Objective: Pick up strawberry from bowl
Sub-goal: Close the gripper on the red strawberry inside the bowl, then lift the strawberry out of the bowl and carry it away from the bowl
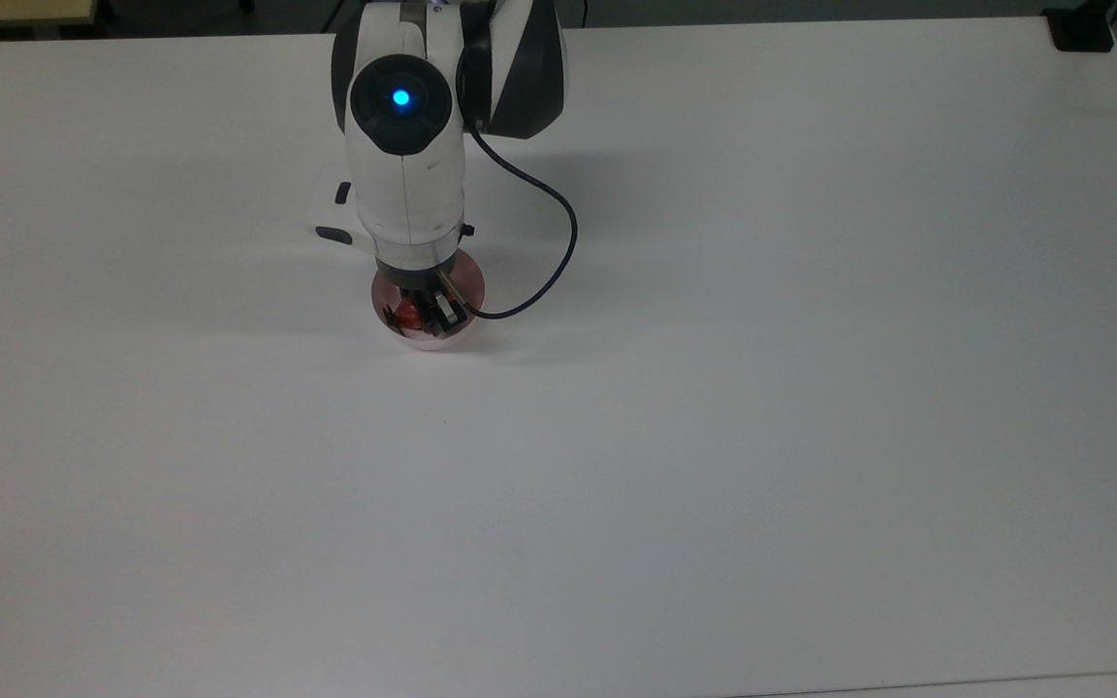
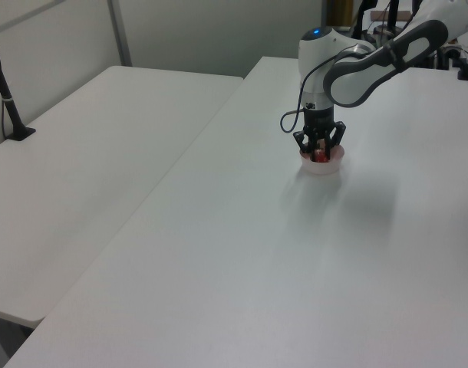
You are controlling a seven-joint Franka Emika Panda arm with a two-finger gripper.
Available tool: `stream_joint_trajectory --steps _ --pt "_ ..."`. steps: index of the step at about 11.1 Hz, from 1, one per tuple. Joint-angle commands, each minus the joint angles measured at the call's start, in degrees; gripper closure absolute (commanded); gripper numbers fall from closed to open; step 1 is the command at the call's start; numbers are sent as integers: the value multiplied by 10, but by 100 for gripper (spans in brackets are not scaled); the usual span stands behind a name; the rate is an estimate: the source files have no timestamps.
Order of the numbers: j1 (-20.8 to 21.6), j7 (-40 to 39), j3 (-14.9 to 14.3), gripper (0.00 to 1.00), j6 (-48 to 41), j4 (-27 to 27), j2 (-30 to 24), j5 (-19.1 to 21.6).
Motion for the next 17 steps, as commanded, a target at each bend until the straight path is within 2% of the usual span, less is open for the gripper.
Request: stream_joint_trajectory --steps 1,5,7,8,10,13,15,17 --pt "0 4 2 71 10 -1 -2 -16" --pt "1 2 18 71 2 0 -49 -15" --pt "-1 -34 19 71 -17 0 -77 -15" --pt "-10 -74 19 71 -32 0 -88 -15" --pt "-46 -216 19 71 -79 -1 -97 -15" --pt "-136 -439 19 69 -91 -1 -93 -15" --pt "-188 -557 17 65 -67 -1 -64 -16" --pt "-204 -577 16 65 28 -1 -8 -16"
